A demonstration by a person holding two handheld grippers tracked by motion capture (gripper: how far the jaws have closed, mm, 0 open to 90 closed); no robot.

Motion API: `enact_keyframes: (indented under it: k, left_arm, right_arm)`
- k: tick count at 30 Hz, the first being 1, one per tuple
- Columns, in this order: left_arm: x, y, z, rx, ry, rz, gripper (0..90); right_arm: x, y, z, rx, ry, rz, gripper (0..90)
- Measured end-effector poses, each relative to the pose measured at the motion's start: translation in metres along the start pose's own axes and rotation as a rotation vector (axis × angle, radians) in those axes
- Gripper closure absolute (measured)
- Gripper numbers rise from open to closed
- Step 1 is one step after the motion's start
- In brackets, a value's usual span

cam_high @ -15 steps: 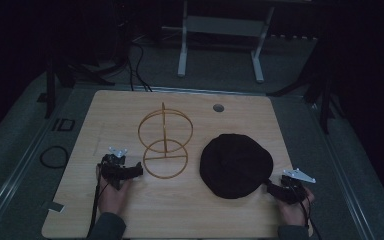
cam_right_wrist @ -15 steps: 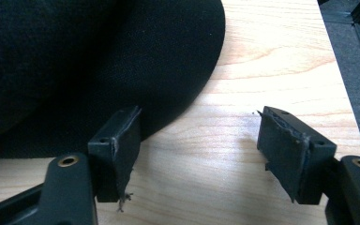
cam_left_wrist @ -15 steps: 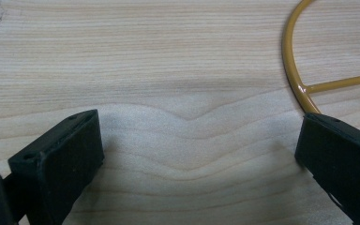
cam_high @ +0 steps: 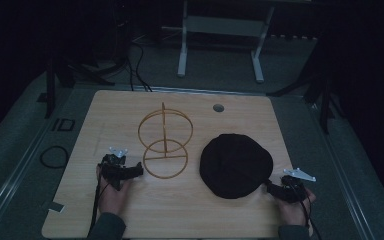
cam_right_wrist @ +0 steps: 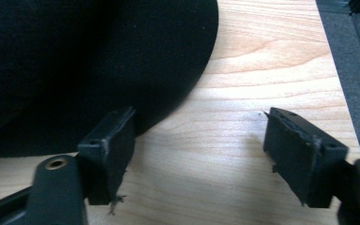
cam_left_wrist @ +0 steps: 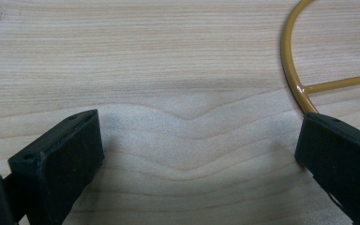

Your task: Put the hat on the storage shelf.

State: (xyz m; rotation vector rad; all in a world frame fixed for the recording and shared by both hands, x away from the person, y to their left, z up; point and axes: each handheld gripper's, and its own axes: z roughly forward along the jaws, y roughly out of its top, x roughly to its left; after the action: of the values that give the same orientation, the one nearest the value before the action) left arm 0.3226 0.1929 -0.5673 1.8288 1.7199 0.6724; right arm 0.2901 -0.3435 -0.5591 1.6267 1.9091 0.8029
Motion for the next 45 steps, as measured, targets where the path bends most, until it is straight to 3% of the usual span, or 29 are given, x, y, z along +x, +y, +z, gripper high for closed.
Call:
enact_keyframes:
  k: [4,23,29,31,32,39,45]
  left_arm:
    - [0.0,0.0,0.0,0.0,-0.002,0.002,0.8]
    - [0.0,0.0,0.0,0.0,-0.002,0.002,0.8]
    - [-0.001,0.0,0.0,-0.001,-0.003,0.002,0.8]
    - [-0.001,0.0,0.0,-0.001,-0.004,0.003,0.8]
    - [-0.001,0.0,0.0,-0.001,-0.004,0.003,0.8]
    - [-0.001,0.0,0.0,-0.002,-0.003,0.003,0.8]
    - [-0.001,0.0,0.0,0.001,-0.005,0.004,0.8]
  right_arm:
    - [-0.001,0.007,-0.001,0.059,0.035,-0.037,28.3]
    - [0.002,0.02,-0.002,0.184,0.124,-0.178,30.3]
    - [0.005,0.025,-0.002,0.232,0.172,-0.223,30.3]
    - [0.006,0.025,-0.002,0.236,0.17,-0.238,30.3]
    - [0.007,0.026,-0.005,0.242,0.164,-0.268,30.3]
    - [0.005,0.034,-0.021,0.228,0.178,-0.312,30.3]
    - [-0.005,0.05,-0.037,0.187,0.178,-0.317,30.1]
